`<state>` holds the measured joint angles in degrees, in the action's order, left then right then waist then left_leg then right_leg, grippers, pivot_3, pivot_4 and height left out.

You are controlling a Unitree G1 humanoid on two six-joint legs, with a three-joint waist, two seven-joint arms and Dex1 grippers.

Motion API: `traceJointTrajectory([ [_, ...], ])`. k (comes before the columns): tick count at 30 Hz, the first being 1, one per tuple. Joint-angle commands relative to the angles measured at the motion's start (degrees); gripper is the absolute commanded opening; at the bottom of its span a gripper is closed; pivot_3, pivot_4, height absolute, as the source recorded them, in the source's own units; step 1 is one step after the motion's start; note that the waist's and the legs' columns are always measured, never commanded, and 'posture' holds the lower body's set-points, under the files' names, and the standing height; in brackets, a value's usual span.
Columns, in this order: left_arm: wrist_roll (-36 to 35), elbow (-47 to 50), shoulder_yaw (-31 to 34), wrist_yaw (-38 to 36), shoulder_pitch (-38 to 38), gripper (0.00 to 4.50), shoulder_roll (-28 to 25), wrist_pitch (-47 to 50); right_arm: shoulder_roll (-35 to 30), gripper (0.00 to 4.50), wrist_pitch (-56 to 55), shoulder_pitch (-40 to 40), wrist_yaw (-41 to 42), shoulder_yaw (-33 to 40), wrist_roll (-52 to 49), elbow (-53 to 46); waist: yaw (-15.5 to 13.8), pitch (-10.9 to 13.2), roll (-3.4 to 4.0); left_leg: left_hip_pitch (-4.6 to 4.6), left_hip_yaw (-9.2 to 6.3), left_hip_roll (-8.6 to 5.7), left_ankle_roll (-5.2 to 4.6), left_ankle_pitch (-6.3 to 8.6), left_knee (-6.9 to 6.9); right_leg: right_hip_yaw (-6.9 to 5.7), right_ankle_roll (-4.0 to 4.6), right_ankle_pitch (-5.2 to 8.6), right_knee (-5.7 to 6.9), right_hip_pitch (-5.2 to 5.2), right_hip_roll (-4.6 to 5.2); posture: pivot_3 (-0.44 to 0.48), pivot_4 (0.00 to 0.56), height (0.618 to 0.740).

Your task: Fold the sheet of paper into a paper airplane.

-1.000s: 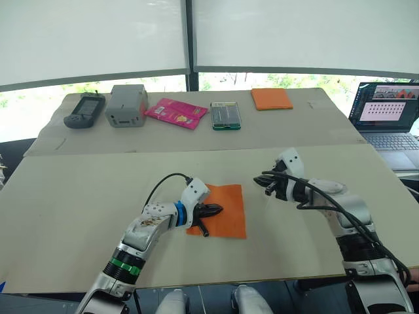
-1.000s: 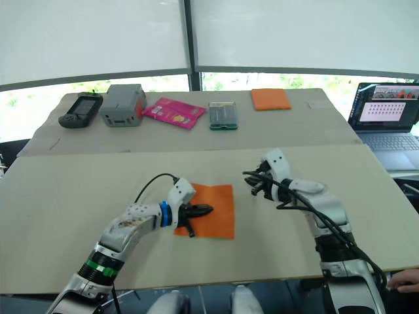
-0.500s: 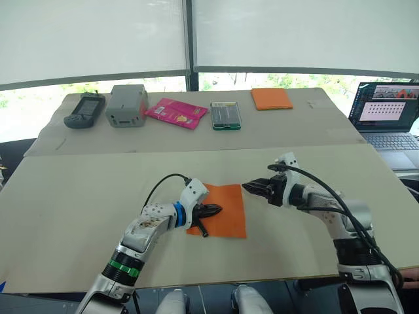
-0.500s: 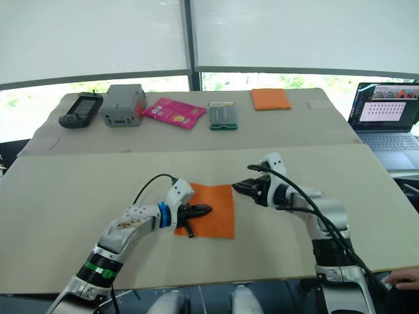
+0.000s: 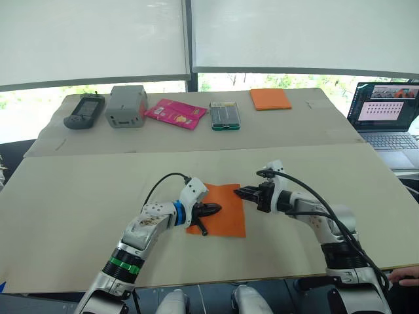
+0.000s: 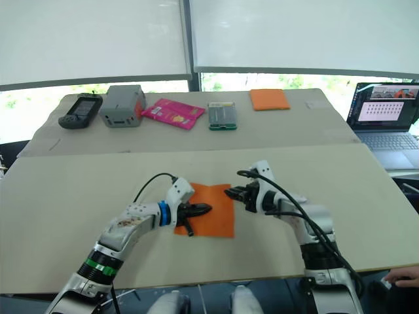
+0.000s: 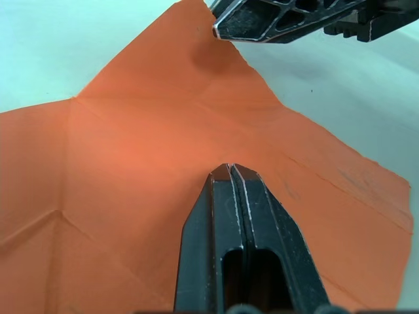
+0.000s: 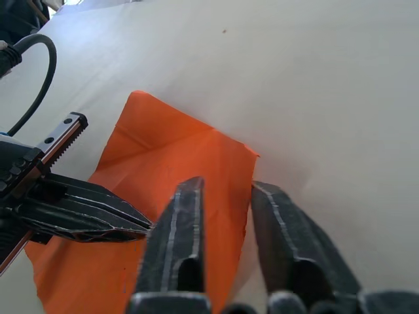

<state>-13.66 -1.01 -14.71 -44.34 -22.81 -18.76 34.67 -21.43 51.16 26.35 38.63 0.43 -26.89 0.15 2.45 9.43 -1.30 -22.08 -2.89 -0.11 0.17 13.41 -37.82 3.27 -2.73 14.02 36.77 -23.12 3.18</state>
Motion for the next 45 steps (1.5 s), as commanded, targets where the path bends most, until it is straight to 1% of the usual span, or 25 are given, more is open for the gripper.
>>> traceJointTrajectory([
  [1,1.79,-3.37,0.56,1.38,0.55,0.00,-1.51,0.56,-1.13,0.03,-4.75,-0.78,0.24,-1.36,1.78,-4.38,0.01,0.00,0.00,0.00,0.00,0.00,0.00,0.00,0.00,0.01,0.00,0.00,0.00,0.00,0.00,0.000,0.150,0.740],
  [5,1.77,-3.94,0.62,1.20,0.02,0.00,-1.72,0.33,-2.13,0.03,-11.06,-3.35,0.61,-4.86,5.58,-9.11,0.02,0.00,0.00,0.01,0.03,0.00,0.00,0.00,0.00,0.02,-0.02,0.00,0.00,-0.01,-0.02,0.000,0.150,0.740],
  [10,1.63,-4.84,0.63,0.99,-1.01,0.00,-1.80,0.18,-2.09,0.03,-15.02,-5.10,-0.38,-9.26,9.38,-12.44,0.12,0.00,0.00,0.03,0.07,-0.01,0.00,0.00,0.00,0.06,-0.05,-0.01,-0.01,-0.02,-0.02,0.000,0.150,0.740],
  [12,1.68,-5.22,0.51,0.83,-1.20,0.00,-1.84,-0.11,-1.80,0.03,-17.05,-5.85,-1.62,-12.13,12.35,-13.74,0.12,0.00,0.00,0.03,0.06,0.00,0.00,0.00,0.00,0.06,-0.05,-0.01,-0.01,-0.02,-0.03,0.000,0.150,0.740],
  [16,1.39,-5.41,0.70,0.67,-1.40,0.00,-1.85,-0.10,-3.85,0.03,-22.74,-6.60,-3.46,-17.03,20.45,-13.39,0.09,0.00,-0.01,0.02,0.07,-0.01,0.00,0.00,0.00,0.06,-0.05,-0.01,-0.01,-0.04,-0.03,0.000,0.150,0.740],
  [22,0.20,-6.59,2.52,0.11,-2.79,0.00,-2.32,0.40,-5.12,0.03,-29.77,-8.16,-4.82,-21.41,28.17,-11.18,0.09,0.01,-0.03,0.06,0.10,0.00,0.01,0.00,0.00,0.10,-0.06,-0.02,-0.01,-0.04,-0.05,0.000,0.150,0.740],
  [28,-3.11,-7.91,7.37,-0.89,-6.23,0.00,-3.22,1.42,-5.72,0.03,-33.93,-8.57,-4.56,-22.12,31.83,-9.60,0.03,0.06,-0.10,0.01,0.09,-0.01,0.00,0.00,0.00,0.11,-0.05,-0.02,-0.02,-0.08,-0.07,0.000,0.150,0.740],
  [30,-4.18,-8.45,8.66,-0.98,-7.52,0.00,-2.85,1.81,-5.76,0.03,-34.59,-8.76,-4.23,-22.50,32.82,-9.10,-0.06,0.08,-0.12,-0.05,0.08,-0.02,0.00,0.00,0.00,0.10,-0.05,-0.02,-0.04,-0.13,-0.06,0.000,0.150,0.740],
  [32,-5.13,-8.82,9.45,-1.08,-8.74,0.00,-1.76,2.26,-4.32,0.03,-33.68,-9.24,-4.31,-21.53,31.73,-8.75,-0.16,0.09,-0.14,-0.11,0.07,-0.04,0.00,0.00,0.00,0.10,-0.05,-0.02,-0.07,-0.15,0.00,0.000,0.150,0.740],
  [34,-5.89,-8.68,9.23,-1.69,-9.44,0.00,-0.52,2.64,-4.02,0.03,-33.70,-9.32,-4.06,-21.65,32.17,-8.60,-0.27,0.10,-0.17,-0.14,0.07,-0.04,0.01,0.00,0.00,0.10,0.02,-0.06,-0.07,-0.15,0.05,0.000,0.150,0.740],
  [35,-6.16,-8.59,9.01,-1.80,-9.67,0.00,0.17,2.80,-3.93,0.03,-33.66,-9.45,-3.91,-21.74,32.40,-8.63,-0.31,0.10,-0.17,-0.17,0.06,-0.06,0.01,0.00,0.00,0.10,0.21,-0.18,-0.09,-0.16,0.10,0.000,0.150,0.740],
  [39,-5.69,-9.37,8.09,-1.97,-10.73,0.00,3.16,0.98,-4.26,0.03,-33.59,-10.12,-3.68,-21.75,33.29,-8.99,-0.39,0.11,-0.17,-0.22,0.08,-0.11,0.02,0.01,0.00,0.10,0.22,-0.20,-0.14,-0.15,0.19,0.000,0.150,0.740],
  [45,-1.00,-16.33,4.83,-1.12,-14.29,0.00,4.87,-3.42,-4.13,0.03,-33.61,-10.37,-3.71,-21.69,34.02,-9.34,-0.59,0.11,-0.18,-0.19,0.08,-0.21,0.01,0.00,0.00,0.06,0.20,-0.19,-0.11,-0.15,0.13,0.000,0.150,0.740],
])
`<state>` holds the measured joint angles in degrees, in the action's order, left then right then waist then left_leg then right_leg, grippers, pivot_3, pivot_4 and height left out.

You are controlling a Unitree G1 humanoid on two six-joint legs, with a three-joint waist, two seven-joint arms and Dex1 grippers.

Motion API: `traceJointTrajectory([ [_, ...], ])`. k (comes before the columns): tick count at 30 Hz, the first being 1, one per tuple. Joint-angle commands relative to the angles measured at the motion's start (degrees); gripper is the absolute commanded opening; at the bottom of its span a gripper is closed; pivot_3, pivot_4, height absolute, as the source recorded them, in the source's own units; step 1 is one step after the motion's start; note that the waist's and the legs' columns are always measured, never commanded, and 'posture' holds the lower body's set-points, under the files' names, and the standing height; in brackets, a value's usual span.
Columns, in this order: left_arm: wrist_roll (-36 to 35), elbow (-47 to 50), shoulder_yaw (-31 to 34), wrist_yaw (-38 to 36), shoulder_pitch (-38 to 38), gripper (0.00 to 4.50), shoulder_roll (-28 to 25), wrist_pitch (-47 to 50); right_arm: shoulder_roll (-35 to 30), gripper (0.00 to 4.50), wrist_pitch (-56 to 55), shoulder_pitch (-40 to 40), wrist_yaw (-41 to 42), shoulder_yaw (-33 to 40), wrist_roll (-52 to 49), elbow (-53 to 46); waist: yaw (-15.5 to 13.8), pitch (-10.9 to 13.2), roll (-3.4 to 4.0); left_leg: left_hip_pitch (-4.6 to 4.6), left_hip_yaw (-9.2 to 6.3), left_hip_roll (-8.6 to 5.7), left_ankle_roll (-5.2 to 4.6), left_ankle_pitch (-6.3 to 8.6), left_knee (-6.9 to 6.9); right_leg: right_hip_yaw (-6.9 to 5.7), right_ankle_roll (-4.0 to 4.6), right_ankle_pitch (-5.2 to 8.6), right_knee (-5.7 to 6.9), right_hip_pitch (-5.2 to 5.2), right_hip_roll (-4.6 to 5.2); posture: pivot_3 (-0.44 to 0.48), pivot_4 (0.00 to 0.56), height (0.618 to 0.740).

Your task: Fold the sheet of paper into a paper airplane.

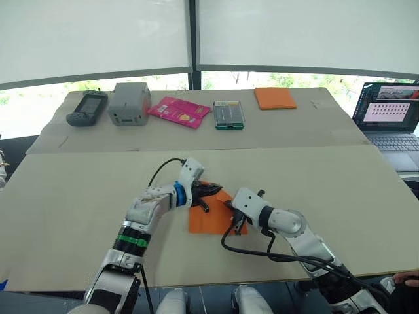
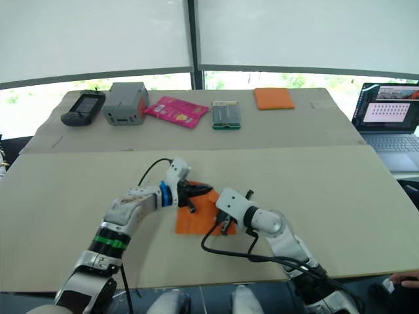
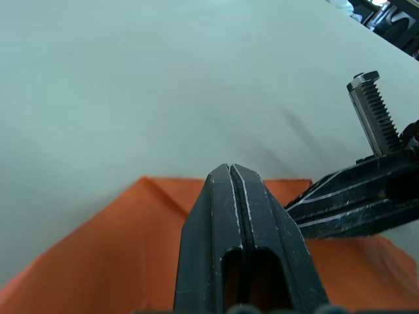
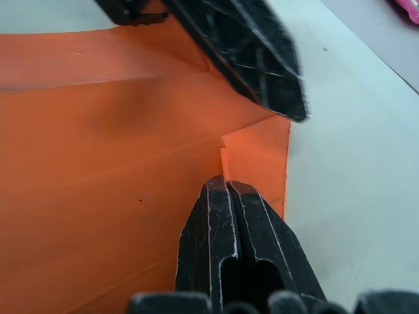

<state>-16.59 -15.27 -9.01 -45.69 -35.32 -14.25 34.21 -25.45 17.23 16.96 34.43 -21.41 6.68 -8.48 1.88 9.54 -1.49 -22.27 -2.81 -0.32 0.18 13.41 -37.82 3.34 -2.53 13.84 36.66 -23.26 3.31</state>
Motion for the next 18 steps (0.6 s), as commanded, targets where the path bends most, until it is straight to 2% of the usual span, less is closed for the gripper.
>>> traceJointTrajectory([
  [1,3.12,-3.82,-1.86,0.16,-2.42,0.00,0.72,-4.43,-0.14,0.03,0.43,-1.20,0.40,0.26,0.48,-0.95,-0.06,0.00,0.00,0.00,0.00,0.00,0.00,0.00,0.00,0.00,-0.02,0.01,0.00,0.00,0.00,0.000,0.150,0.740],
  [8,7.15,-12.71,-4.53,-1.35,-3.28,0.00,2.70,-10.60,-0.38,0.03,1.13,-2.08,0.58,0.80,0.80,-2.36,-0.75,0.00,0.00,-0.02,0.01,-0.05,0.00,0.00,0.00,0.00,0.00,0.00,-0.04,0.01,0.02,0.000,0.150,0.740],
  [13,8.51,-15.35,-4.74,-1.55,-3.27,0.00,2.94,-12.09,-0.85,0.03,3.68,-2.31,2.36,2.65,-1.04,-4.70,-1.06,0.00,0.00,0.05,0.03,-0.06,0.00,0.00,-0.01,-0.01,-0.07,0.04,0.00,0.08,0.02,0.000,0.150,0.740],
  [14,8.70,-15.64,-4.63,-1.70,-3.21,0.00,2.73,-12.34,-1.72,0.61,4.82,-2.33,4.03,3.44,-2.34,-6.50,-1.09,0.00,0.00,0.05,0.04,-0.06,0.00,0.00,-0.01,-0.01,-0.23,0.14,0.00,0.08,0.02,0.000,0.150,0.740],
  [18,9.09,-15.98,-4.00,-2.29,-2.97,0.00,1.83,-12.76,-3.75,1.96,7.67,-1.41,6.29,7.50,-6.00,-11.44,-0.98,0.00,0.00,0.04,0.02,-0.07,0.00,0.00,-0.04,-0.01,-0.26,0.13,0.00,0.10,0.03,0.000,0.150,0.740],
])
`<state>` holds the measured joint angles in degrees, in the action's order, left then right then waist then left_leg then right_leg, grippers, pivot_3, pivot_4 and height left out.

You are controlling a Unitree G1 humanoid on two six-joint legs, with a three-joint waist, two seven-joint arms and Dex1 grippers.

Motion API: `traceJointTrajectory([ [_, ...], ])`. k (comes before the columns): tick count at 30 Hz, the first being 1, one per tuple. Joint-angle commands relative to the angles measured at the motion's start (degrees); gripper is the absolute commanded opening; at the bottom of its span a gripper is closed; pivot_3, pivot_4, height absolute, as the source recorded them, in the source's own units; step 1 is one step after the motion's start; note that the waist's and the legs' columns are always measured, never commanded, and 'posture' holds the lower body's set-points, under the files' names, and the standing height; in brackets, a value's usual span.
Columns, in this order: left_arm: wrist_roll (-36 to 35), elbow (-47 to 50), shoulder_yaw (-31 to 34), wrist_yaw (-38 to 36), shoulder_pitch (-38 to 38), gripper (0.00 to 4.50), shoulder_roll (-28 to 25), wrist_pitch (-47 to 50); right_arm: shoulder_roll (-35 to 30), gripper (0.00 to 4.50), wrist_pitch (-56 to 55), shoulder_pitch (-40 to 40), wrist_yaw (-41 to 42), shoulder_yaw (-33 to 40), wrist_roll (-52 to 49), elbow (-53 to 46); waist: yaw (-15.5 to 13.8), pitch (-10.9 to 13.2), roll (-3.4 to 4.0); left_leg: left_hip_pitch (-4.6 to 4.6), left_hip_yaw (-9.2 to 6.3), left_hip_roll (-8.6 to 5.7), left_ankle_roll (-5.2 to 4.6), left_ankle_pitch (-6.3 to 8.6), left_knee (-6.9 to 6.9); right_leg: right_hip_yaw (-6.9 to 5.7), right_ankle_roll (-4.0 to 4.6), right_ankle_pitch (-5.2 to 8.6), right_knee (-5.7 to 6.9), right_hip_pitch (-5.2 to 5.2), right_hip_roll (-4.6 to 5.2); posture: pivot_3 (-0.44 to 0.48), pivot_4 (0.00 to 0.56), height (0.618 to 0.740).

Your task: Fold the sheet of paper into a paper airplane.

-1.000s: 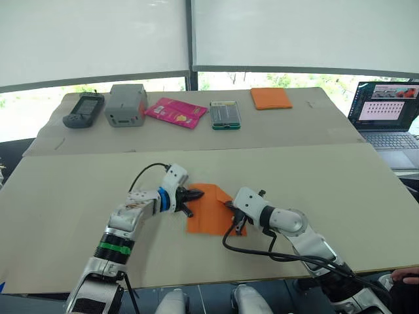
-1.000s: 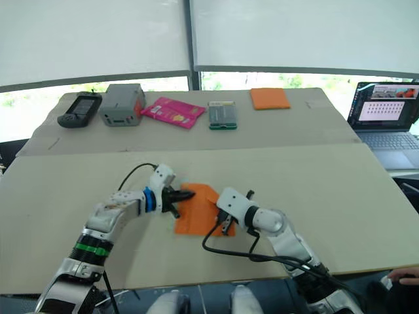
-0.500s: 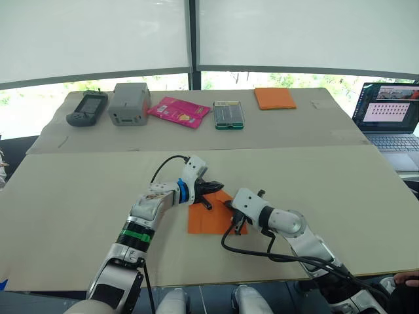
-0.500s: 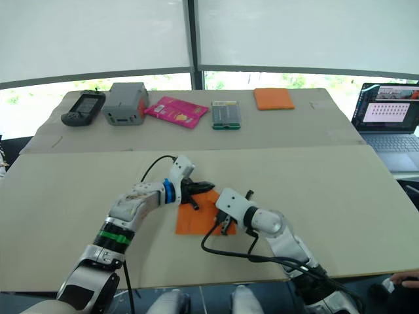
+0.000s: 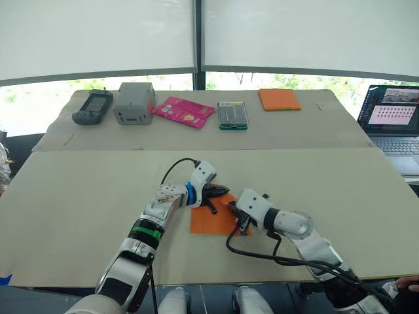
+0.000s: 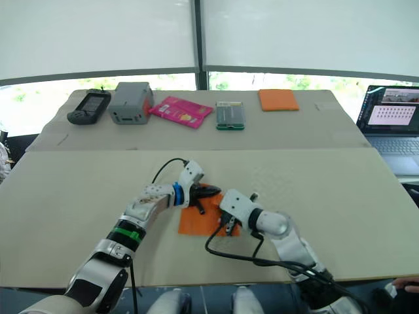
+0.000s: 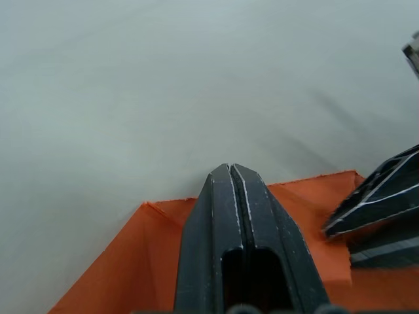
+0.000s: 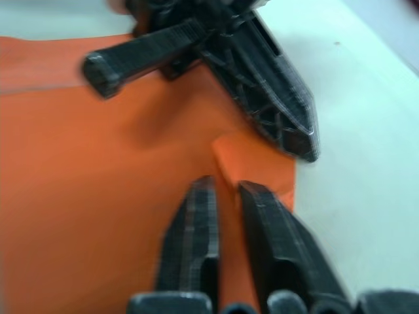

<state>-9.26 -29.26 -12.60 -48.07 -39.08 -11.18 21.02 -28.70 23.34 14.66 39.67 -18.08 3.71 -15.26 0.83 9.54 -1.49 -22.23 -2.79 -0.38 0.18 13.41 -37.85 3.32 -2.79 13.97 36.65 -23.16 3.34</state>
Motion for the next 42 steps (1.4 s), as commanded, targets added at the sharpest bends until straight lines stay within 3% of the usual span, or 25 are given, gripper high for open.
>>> traceJointTrajectory([
  [1,1.82,-1.99,-0.28,0.11,0.87,0.00,-1.38,0.38,-0.80,2.28,1.58,1.20,1.43,4.70,-3.68,-5.15,0.18,0.00,0.00,0.02,-0.01,0.01,0.00,0.00,0.00,0.00,-0.02,0.00,0.01,0.00,-0.01,0.000,0.150,0.740],
  [3,1.84,-1.95,-0.04,0.14,1.07,0.00,-1.69,0.29,-1.56,2.97,1.24,1.89,3.35,5.46,-5.44,-5.43,0.31,0.00,0.00,0.06,-0.01,0.07,0.00,0.00,0.00,0.02,-0.06,0.03,0.04,0.01,-0.06,0.000,0.150,0.740],
  [7,0.93,-0.71,0.59,-0.97,1.80,0.00,-2.28,0.22,0.00,2.97,1.86,4.70,1.87,7.71,-7.05,-1.31,0.60,0.00,0.00,0.15,0.01,0.20,-0.01,-0.01,0.00,0.02,-0.06,0.03,0.10,0.02,-0.21,0.000,0.150,0.740],
  [16,0.95,-0.25,2.17,-0.44,2.02,0.00,-3.36,0.19,7.56,0.02,1.37,8.97,-3.82,4.29,-4.15,12.30,1.08,0.00,0.00,0.15,0.02,0.20,-0.01,-0.01,0.00,0.09,0.37,-0.23,0.11,-0.01,-0.21,0.000,0.150,0.740],
  [24,1.23,-0.84,2.29,-0.27,1.62,0.00,-3.19,-0.30,7.74,0.02,0.36,8.42,-3.37,3.99,-4.02,16.63,1.39,0.00,0.01,0.17,0.01,0.18,-0.01,-0.01,0.00,0.09,0.37,-0.24,0.13,0.00,-0.19,0.000,0.150,0.740],
  [34,2.14,-6.72,1.86,-1.03,-1.74,0.00,-2.59,-3.42,3.79,0.02,-0.11,-0.75,-1.29,4.77,-5.05,10.51,1.24,-0.03,-0.01,0.26,0.03,0.16,-0.01,-0.01,0.00,0.08,-0.02,-0.01,0.13,0.12,-0.18,0.000,0.150,0.740],
  [42,2.46,-8.73,1.84,-2.03,-2.62,0.00,-2.23,-4.66,-1.90,0.02,-0.01,-7.48,-0.02,9.58,-7.19,6.36,0.34,-0.07,-0.03,0.29,0.19,0.15,-0.01,-0.01,-0.01,0.08,-0.07,0.01,0.09,0.19,-0.17,0.000,0.150,0.740],
])
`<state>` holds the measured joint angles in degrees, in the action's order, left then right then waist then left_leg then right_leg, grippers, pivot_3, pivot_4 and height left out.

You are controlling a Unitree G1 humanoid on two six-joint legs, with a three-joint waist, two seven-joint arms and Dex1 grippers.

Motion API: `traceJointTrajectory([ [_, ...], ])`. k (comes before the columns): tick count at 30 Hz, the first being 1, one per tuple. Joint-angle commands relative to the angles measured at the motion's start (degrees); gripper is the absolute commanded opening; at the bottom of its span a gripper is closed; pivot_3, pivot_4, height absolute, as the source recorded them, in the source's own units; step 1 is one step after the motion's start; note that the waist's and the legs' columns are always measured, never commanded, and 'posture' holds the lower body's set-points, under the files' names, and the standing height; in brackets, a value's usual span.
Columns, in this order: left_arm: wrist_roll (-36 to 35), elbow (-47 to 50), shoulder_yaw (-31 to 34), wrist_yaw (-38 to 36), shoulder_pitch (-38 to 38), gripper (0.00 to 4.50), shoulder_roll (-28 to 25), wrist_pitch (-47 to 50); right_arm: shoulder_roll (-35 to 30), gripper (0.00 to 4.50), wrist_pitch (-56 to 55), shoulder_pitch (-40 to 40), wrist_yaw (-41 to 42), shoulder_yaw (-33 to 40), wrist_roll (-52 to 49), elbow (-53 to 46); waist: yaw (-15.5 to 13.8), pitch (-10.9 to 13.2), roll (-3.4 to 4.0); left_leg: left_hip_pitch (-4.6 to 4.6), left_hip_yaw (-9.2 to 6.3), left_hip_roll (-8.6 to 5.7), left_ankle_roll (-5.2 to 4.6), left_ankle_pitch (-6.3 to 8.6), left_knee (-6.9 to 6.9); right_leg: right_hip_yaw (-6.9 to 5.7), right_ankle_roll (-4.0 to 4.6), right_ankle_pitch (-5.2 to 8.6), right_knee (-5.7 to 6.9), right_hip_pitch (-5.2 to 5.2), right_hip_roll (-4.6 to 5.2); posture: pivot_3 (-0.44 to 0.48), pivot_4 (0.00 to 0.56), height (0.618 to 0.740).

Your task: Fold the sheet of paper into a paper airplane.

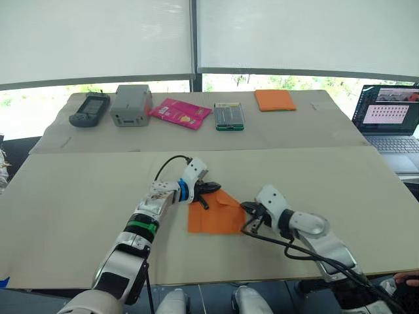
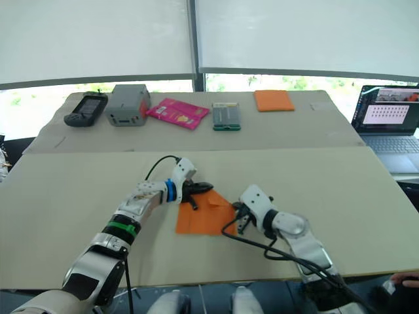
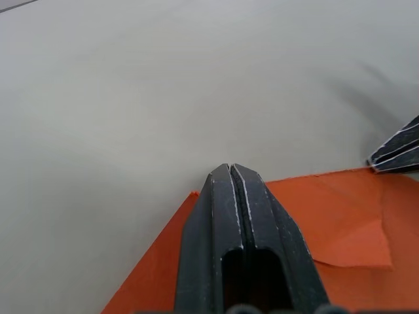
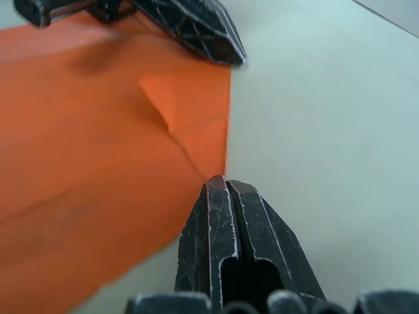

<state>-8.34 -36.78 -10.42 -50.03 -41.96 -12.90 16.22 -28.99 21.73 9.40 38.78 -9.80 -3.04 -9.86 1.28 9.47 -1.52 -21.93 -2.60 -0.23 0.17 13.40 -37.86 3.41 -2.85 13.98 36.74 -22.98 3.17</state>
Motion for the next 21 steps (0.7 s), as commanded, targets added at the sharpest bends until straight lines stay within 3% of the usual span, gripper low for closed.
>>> traceJointTrajectory([
  [1,1.51,-0.96,-0.32,-0.13,0.41,0.00,-0.55,0.19,-1.37,0.02,1.83,-2.20,0.77,2.33,-1.63,0.25,-0.26,0.00,-0.01,-0.01,0.03,0.00,0.00,0.00,0.00,0.00,0.00,0.00,0.00,-0.01,0.00,0.000,0.150,0.740],
  [7,1.30,1.69,-0.39,-0.11,2.67,0.00,-0.83,0.81,0.15,0.02,4.04,3.78,1.10,6.29,-8.00,-3.30,-0.15,0.00,-0.01,-0.09,0.17,0.02,0.00,0.00,0.00,0.00,0.01,0.00,0.00,-0.08,-0.01,0.000,0.150,0.740],
  [14,0.94,5.02,0.17,0.84,4.54,0.00,-1.05,2.10,4.96,0.02,4.34,13.94,0.82,-1.49,-4.48,5.33,0.16,0.00,-0.01,-0.06,0.05,0.07,0.00,0.00,0.00,0.15,0.03,-0.06,0.03,-0.16,-0.07,0.000,0.150,0.740],
  [21,0.76,7.32,0.58,1.53,5.57,0.00,-1.33,2.95,7.80,0.02,3.46,12.61,0.48,-5.13,-2.49,10.63,-0.20,0.00,-0.01,-0.27,0.03,-0.04,0.00,0.00,0.00,0.15,0.36,-0.29,-0.02,-0.30,0.15,0.000,0.150,0.740],
])
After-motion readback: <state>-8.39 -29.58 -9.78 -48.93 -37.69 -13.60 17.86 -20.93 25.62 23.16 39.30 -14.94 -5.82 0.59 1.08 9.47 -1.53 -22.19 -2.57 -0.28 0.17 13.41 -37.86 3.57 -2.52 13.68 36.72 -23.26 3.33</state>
